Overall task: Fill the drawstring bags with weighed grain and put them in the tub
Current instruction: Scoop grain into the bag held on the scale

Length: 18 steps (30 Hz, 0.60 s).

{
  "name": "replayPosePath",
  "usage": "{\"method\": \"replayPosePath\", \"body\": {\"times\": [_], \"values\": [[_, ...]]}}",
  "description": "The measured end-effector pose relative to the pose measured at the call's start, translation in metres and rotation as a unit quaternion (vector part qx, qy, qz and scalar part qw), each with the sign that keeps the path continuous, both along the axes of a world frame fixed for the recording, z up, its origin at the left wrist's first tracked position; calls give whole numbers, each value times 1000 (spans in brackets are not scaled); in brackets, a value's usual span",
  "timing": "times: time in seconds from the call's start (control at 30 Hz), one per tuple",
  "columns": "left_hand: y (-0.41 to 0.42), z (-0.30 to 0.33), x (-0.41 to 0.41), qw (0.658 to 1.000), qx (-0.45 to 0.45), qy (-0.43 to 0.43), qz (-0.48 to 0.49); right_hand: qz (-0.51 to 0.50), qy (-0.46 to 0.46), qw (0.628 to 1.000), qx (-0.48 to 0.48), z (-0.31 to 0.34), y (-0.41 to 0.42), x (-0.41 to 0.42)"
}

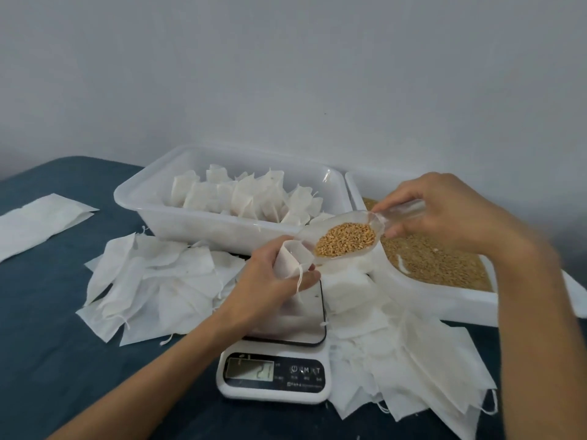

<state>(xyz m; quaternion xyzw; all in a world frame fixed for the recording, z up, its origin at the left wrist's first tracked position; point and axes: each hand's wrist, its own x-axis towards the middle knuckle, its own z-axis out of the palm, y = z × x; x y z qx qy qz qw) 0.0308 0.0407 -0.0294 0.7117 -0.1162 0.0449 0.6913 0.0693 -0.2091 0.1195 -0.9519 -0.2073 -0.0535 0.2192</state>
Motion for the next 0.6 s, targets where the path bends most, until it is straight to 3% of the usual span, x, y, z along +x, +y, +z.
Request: {"method": "replayPosePath", "body": {"times": [0.4, 0.6], "values": [[0, 3, -4, 998, 58, 0, -11, -35, -73, 997, -17, -24, 5, -24], [4, 5, -2, 998, 58, -14, -9, -12, -135, 991, 19, -43, 11, -27]]}}
